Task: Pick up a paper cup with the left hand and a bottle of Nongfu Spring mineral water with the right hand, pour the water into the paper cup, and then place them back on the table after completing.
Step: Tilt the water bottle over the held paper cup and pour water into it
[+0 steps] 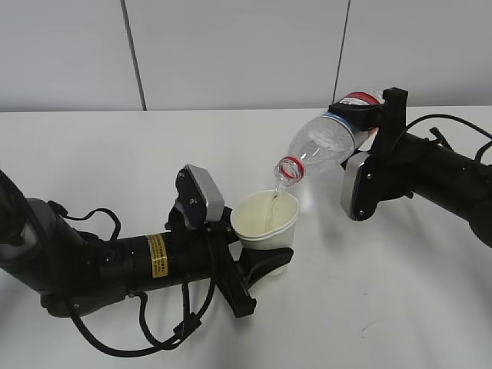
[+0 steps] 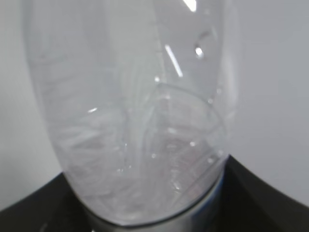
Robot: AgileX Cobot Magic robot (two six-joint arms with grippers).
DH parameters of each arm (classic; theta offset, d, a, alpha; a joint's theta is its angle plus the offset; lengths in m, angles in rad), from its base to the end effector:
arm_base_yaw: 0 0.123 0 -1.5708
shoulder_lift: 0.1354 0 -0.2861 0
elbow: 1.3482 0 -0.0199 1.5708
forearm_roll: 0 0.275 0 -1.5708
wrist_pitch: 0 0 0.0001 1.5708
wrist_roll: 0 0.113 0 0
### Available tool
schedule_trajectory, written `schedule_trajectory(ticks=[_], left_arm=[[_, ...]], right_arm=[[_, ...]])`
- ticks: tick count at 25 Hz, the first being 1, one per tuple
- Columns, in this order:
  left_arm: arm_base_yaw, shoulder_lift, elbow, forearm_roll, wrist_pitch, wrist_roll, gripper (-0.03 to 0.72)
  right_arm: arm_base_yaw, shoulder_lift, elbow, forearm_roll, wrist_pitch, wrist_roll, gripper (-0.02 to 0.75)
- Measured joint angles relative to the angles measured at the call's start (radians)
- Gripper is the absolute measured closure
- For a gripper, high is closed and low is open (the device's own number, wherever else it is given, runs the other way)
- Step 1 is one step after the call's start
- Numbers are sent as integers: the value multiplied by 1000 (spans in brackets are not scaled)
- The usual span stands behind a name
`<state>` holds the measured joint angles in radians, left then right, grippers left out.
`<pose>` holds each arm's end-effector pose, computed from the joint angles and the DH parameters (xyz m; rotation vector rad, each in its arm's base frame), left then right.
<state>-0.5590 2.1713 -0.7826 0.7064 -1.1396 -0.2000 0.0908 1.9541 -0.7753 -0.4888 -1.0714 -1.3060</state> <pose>0.2802 -0.2539 0.0504 1.0503 1.5587 -0.8680 0.3831 0.0816 0.1289 -1.4452 0.8862 -0.7651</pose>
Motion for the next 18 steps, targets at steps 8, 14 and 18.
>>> schedule_trajectory(ticks=[8,14,18], left_arm=[[0,0,0,2,1,0,323],[0,0,0,2,4,0,323],[0,0,0,2,4,0,323]], right_arm=[[0,0,0,2,0,-5,275],[0,0,0,2,-9,-7,275],[0,0,0,2,-14,-9,275]])
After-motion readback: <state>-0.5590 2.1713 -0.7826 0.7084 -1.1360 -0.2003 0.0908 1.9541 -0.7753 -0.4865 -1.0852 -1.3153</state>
